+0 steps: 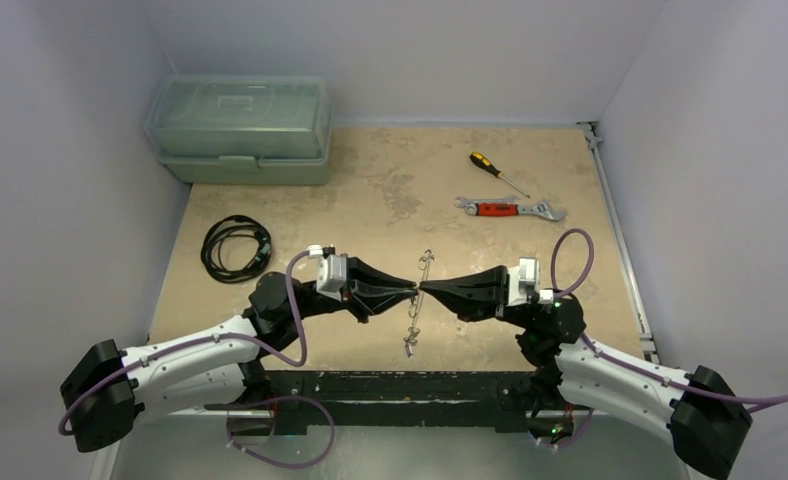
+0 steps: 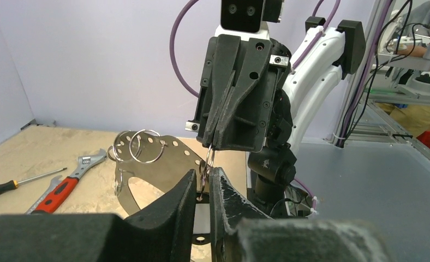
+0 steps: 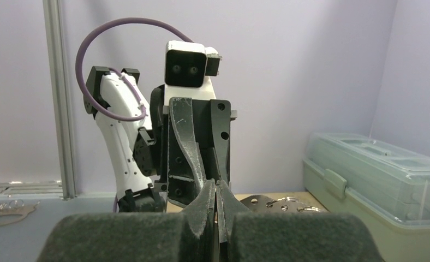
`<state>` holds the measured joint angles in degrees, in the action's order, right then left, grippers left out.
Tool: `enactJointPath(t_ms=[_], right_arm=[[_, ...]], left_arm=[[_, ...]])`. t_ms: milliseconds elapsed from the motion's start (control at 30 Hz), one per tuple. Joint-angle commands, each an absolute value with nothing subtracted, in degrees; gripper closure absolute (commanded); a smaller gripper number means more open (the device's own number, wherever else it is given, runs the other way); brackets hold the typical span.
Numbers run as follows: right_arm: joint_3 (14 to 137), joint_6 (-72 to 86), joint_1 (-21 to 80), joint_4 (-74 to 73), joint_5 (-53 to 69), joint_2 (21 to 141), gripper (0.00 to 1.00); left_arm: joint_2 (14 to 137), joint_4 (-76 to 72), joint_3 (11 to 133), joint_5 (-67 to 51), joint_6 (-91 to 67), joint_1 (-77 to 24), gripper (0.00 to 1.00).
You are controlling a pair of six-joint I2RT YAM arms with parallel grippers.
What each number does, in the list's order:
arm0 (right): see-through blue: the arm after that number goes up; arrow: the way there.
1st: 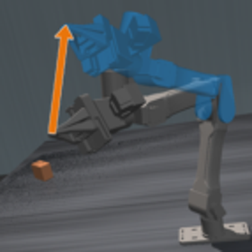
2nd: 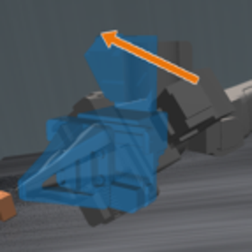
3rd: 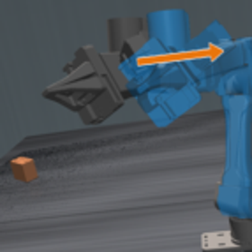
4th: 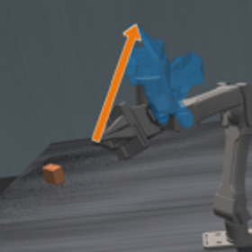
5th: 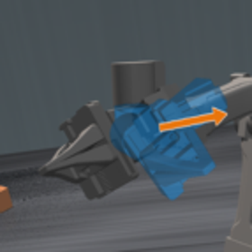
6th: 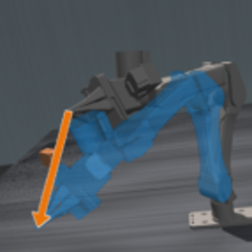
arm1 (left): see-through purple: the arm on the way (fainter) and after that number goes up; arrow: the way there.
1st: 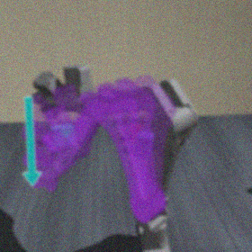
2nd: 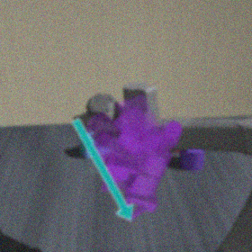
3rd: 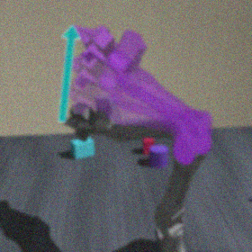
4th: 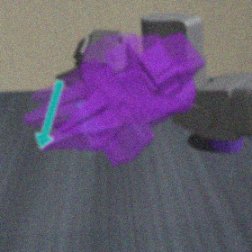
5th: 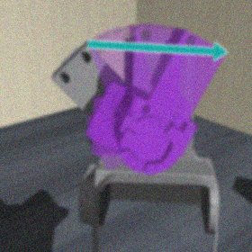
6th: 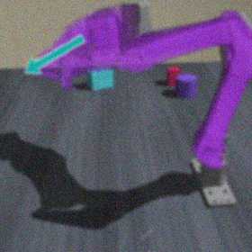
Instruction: Put the keys on the keyring
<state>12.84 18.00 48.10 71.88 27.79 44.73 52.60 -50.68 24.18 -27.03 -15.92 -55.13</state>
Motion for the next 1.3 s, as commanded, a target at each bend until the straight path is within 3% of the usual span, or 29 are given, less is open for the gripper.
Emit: enactJointPath(t_ms=[0, 233, 433, 600, 767, 833, 933, 1067, 1267], right_arm=[[13.89, 18.28, 48.25, 76.03, 27.33, 44.47, 1.0], [13.91, 18.21, 48.25, 76.39, 27.77, 45.17, 1.0], [13.97, 18.19, 48.25, 75.71, 28.15, 45.31, 1.0], [14.0, 19.24, 48.25, 72.72, 27.41, 43.91, 0.99], [16.28, 16.44, 48.24, 61.04, 23.91, 40.14, 0.54], [18.25, 14.85, 48.25, 54.34, 21.79, 38.2, 0.43], [22.16, 10.72, 48.25, 42.79, 19.59, 36.02, 0.34], [27.04, 4.01, 48.25, 29.32, 18.09, 35.71, 0.29], [31.87, 4.83, 48.25, 23.91, 20.16, 41.54, 0.22]], left_arm=[[53.29, -55.93, 24.19, -28.43, -16.48, -55.02, 0.88], [54.45, -58.44, 23.78, -28.67, -17.17, -55.02, 1.0], [55.13, -60.31, 23.42, -28.14, -18.44, -55.05, 1.0], [52.83, -51.99, 25.1, -22.58, -16.23, -55.02, 1.0], [49.93, -43.5, 26.76, -17.64, -14.3, -55.03, 1.0], [48.74, -38.5, 28.05, -14.93, -13.35, -55.06, 1.0], [46.77, -30.25, 30.72, -11.76, -11.77, -55.05, 1.0], [45.74, -14.99, 37.51, -10.56, -7.05, -55.03, 1.0], [46.91, 11.16, 49.61, -7.42, 4.42, -55.03, 1.0]])
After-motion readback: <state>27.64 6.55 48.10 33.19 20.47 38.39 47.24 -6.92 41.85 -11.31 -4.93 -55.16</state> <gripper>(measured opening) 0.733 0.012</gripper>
